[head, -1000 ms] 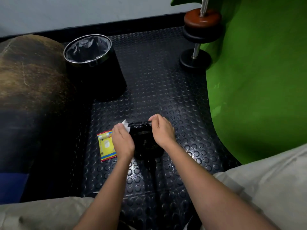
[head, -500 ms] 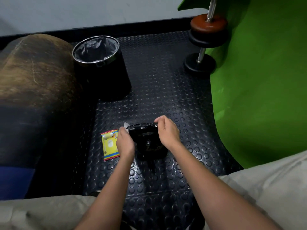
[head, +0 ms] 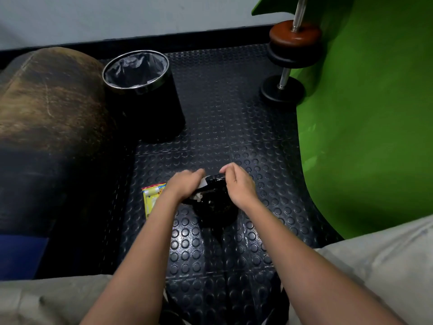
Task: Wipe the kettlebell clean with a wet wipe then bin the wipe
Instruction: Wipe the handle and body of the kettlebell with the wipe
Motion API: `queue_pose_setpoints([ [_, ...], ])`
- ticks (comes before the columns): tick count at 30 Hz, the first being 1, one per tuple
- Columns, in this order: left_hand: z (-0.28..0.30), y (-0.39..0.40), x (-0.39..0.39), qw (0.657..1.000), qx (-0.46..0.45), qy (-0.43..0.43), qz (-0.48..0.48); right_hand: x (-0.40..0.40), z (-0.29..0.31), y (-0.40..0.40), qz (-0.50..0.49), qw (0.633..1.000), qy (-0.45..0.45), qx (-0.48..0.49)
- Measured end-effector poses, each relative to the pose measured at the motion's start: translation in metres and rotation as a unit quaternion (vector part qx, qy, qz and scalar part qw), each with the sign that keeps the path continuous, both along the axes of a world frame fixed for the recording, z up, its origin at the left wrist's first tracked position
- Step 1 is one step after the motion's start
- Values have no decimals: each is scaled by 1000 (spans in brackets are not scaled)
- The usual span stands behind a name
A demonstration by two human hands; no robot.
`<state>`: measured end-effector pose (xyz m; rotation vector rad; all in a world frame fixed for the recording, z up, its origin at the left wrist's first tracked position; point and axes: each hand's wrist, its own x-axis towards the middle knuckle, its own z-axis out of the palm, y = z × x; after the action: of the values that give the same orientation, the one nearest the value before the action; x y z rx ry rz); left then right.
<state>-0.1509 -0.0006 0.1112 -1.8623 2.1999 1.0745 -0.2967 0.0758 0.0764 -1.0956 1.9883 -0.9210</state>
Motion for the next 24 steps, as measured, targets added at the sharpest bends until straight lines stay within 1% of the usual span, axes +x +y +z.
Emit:
queue_pose_setpoints([
  [2,-8,-9,8,995,92,35,8,2,0,-1,18,1000,13,-7],
  [4,-12,-11,15,977,192,87,28,4,0,-2,38,999,26,-10],
  [5,-10,-9,14,969,222,103,36,5,0,-3,44,998,33,-9],
  [6,-7,-9,13,972,213,96,33,5,0,-4,48,998,39,-8],
  [7,-7,-8,10,985,160,68,16,4,0,-5,50,998,44,-6],
  [8,-8,-6,4,996,86,9,-6,4,0,-5,50,997,52,-4],
  [9,-5,0,-2,998,8,-56,-36,3,0,-5,49,997,60,-1],
  [11,-5,14,-17,979,-130,-133,-87,1,0,-5,42,996,76,6],
  [13,-6,27,-23,952,-231,-166,-113,1,-1,-6,36,995,88,12],
  [14,-8,32,-23,941,-266,-175,-113,1,-1,-6,34,995,91,14],
  [15,-9,38,-23,937,-289,-172,-100,1,-1,-7,32,995,92,15],
  [16,-11,43,-22,933,-316,-150,-82,1,-2,-7,29,995,93,15],
  [18,-19,55,-20,924,-369,-83,-56,2,-3,-7,26,996,89,14],
  [20,-32,69,-13,912,-406,-26,-57,3,-4,-7,25,996,83,13],
  [22,-41,73,-1,910,-411,2,-51,5,-4,-6,30,996,85,13],
  [24,-50,68,13,915,-402,34,-26,7,-4,-7,34,996,86,10],
])
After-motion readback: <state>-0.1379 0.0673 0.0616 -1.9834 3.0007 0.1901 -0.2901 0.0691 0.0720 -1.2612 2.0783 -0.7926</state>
